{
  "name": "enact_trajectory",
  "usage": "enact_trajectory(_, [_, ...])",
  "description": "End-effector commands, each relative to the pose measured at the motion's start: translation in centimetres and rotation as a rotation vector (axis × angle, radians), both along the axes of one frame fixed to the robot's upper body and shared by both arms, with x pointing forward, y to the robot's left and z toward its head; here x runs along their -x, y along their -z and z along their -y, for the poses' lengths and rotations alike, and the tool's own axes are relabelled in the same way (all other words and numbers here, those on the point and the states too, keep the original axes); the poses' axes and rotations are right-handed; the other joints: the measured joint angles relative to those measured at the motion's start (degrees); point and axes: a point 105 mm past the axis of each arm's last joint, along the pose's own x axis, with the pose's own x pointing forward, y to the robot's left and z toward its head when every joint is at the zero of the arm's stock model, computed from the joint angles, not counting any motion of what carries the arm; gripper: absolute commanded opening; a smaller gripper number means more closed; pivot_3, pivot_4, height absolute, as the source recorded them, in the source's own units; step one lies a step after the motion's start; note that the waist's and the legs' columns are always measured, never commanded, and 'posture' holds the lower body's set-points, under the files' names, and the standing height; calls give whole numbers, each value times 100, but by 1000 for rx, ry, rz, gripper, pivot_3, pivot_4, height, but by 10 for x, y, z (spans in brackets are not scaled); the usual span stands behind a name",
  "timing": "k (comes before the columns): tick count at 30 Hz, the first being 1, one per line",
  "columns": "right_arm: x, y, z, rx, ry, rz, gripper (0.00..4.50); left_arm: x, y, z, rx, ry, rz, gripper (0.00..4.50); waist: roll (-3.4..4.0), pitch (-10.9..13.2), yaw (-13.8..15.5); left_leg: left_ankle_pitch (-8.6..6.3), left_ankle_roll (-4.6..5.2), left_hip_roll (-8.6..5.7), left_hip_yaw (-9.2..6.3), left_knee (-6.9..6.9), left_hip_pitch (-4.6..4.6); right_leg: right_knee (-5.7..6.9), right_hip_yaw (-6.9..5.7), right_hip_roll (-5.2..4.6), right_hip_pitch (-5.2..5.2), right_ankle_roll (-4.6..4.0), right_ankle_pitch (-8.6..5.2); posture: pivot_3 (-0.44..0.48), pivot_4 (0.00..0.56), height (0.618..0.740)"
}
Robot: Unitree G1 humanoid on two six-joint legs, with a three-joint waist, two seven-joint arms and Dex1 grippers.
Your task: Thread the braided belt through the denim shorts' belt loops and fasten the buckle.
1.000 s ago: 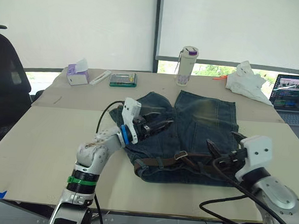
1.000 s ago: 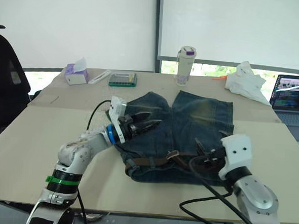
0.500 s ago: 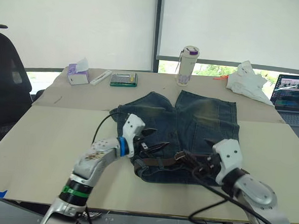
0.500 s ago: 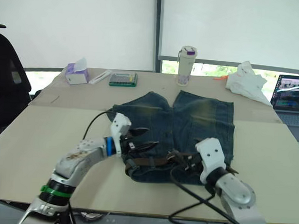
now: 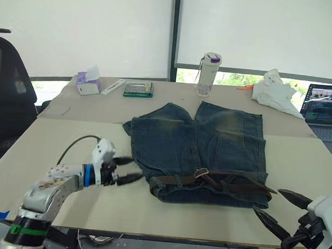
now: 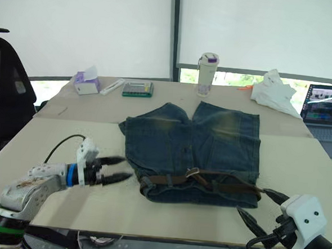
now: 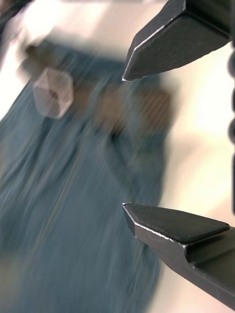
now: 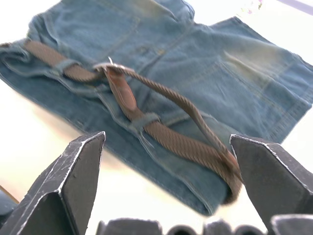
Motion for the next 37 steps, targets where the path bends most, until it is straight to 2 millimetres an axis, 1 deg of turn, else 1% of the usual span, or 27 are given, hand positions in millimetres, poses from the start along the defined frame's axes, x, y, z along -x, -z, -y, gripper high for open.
enact_trajectory(1, [1,-13,-16,-1,-57,78,4500,-12,-12,-7,12,-67,40,4190,-5,-1,-12,0,0,-2,-1,-4,-3,1,0,2,-2,-18,11,0,150,740])
enact_trajectory(3, [2,-16,-23,-8,-79,94,4500,-21,-9,-13,15,-116,18,4190,-4,-1,-14,-2,-3,-11,3,-19,2,3,8,2,-6,-17,12,0,150,740])
enact_trajectory(5, [4,-17,-30,-12,-95,95,4500,-34,-6,-21,11,-193,-9,4190,-5,-1,-5,-2,-3,-16,3,-29,4,3,11,4,-9,-15,11,0,150,740])
enact_trajectory(8, [4,-15,-33,-1,-101,94,4500,-44,-7,-24,17,-228,-26,4190,-12,3,0,-1,-3,-15,1,-29,11,9,5,10,-5,-14,11,0,150,740])
enact_trajectory(10, [3,-17,-36,-2,-100,105,4500,-68,-3,-40,3,-387,-53,4190,-16,5,15,-1,-4,-19,2,-24,14,11,-6,11,0,-12,11,0,150,740])
enact_trajectory(11, [2,-18,-38,-2,-101,112,4500,-81,0,-51,-62,-470,-39,4190,-19,7,28,0,-4,-22,2,-21,16,14,-26,19,0,-8,11,0,150,740])
enact_trajectory(12, [2,-19,-39,-3,-102,115,4500,-88,1,-57,-110,-518,-24,4190,-25,9,27,0,-4,-23,1,-14,14,14,-38,21,2,-4,10,0,150,740])
enact_trajectory(14, [2,-19,-40,-2,-106,118,4500,-99,2,-62,-206,-541,36,4190,-34,7,13,0,-5,-26,0,-12,13,14,-49,29,4,1,12,0,150,740])
enact_trajectory(16, [-1,-17,-40,-1,-102,120,4500,-105,-1,-57,-189,-528,52,4190,-35,6,-1,0,-5,-32,1,-15,13,13,-50,26,4,2,12,0,150,740])
enact_trajectory(17, [-1,-17,-41,1,-102,123,4500,-101,-4,-42,-147,-439,58,4190,-35,7,-9,0,-5,-34,2,-16,12,12,-49,22,2,2,12,0,150,740])
enact_trajectory(18, [-1,-17,-42,2,-102,124,4500,-97,-6,-31,-118,-371,64,4190,-35,6,-7,0,-5,-34,3,-17,10,12,-49,18,-1,2,12,0,150,740])
enact_trajectory(19, [0,-17,-41,3,-104,124,4500,-86,-14,-14,-39,-258,69,4190,-34,6,-7,0,-5,-34,3,-18,8,12,-49,15,-1,2,12,0,150,740])
enact_trajectory(20, [1,-17,-41,4,-105,121,4500,-75,-19,-4,12,-167,71,4190,-33,6,-9,0,-5,-34,3,-18,8,12,-49,13,-2,2,11,0,150,740])
enact_trajectory(21, [2,-16,-41,5,-105,119,4500,-68,-22,1,41,-117,71,4190,-32,6,-7,0,-5,-32,3,-18,4,11,-48,9,-4,2,12,0,150,740])
enact_trajectory(22, [3,-15,-37,11,-95,109,4500,-55,-25,6,60,-40,63,4190,-33,6,-2,0,-6,-29,3,-19,3,9,-44,-5,-4,0,12,0,150,740])
enact_trajectory(25, [12,-10,-23,34,-64,65,4500,-16,-16,8,-30,153,61,4190,-26,3,-41,0,-6,-18,2,-26,5,7,-19,-11,-4,-6,14,0,150,740])
enact_trajectory(26, [15,-8,-17,37,-52,47,4500,-3,-13,6,-48,200,46,4190,-22,2,-48,0,-7,-14,7,-36,11,7,8,-7,-6,-11,13,0,150,740])
enact_trajectory(27, [17,-7,-12,38,-45,36,4500,6,-11,4,-55,228,34,4190,-16,0,-62,0,-7,-11,10,-40,16,7,17,-5,-5,-13,14,0,150,740])
enact_trajectory(30, [22,-2,6,48,-9,-5,4500,32,3,-13,-131,272,-17,4190,-5,-1,-73,-1,-7,-3,13,-44,24,6,30,-5,-6,-28,9,0,150,740])
enact_trajectory(32, [25,0,11,51,-8,-22,4500,42,9,-20,-160,289,-35,4190,-4,2,-58,-1,-7,2,15,-44,22,4,30,-8,-7,-42,0,0,150,740])
enact_trajectory(34, [27,1,13,57,-20,-33,4500,46,9,-21,-162,292,-41,4190,-4,3,-22,-1,-7,7,15,-44,16,-3,26,-10,-8,-88,-27,0,150,740])
enact_trajectory(37, [24,4,13,64,-29,-38,4500,49,8,-19,-150,303,-52,4190,-4,4,11,-1,-7,8,17,-43,6,-13,11,-25,-14,-90,-29,0,150,740])
